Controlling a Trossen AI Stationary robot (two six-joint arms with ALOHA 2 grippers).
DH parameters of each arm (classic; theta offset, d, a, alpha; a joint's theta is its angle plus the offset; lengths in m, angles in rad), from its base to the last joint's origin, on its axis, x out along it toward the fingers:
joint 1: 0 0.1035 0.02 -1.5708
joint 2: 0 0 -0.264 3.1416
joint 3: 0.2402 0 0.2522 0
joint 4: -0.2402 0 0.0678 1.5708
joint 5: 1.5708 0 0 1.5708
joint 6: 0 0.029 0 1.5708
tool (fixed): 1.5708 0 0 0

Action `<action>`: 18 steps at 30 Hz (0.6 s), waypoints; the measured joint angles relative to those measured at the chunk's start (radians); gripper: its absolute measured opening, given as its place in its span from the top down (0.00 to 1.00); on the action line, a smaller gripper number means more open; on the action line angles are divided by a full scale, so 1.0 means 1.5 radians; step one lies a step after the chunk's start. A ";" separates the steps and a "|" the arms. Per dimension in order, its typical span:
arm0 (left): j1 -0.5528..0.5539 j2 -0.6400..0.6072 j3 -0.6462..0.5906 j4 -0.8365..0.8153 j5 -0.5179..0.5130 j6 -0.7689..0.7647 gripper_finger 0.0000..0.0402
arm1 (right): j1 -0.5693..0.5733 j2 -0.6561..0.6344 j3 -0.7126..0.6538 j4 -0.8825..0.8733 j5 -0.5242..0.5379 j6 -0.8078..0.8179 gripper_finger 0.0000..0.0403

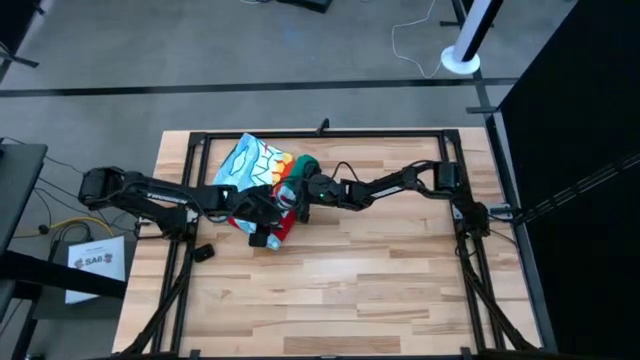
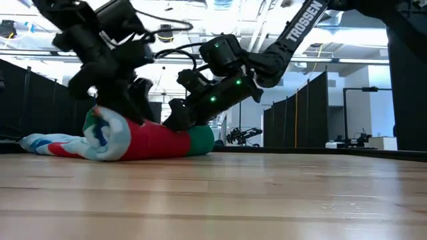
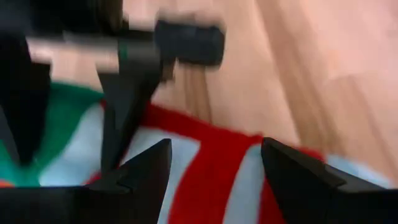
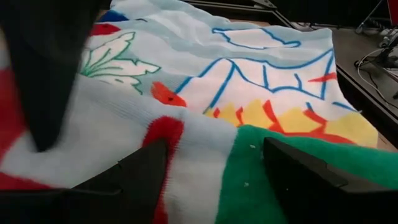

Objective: Roll towel
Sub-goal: Roll the multicolor dinosaur print towel

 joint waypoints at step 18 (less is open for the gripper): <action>-0.001 -0.002 -0.226 0.319 0.004 -0.096 0.42 | -0.064 -0.129 0.042 -0.269 -0.024 0.042 0.42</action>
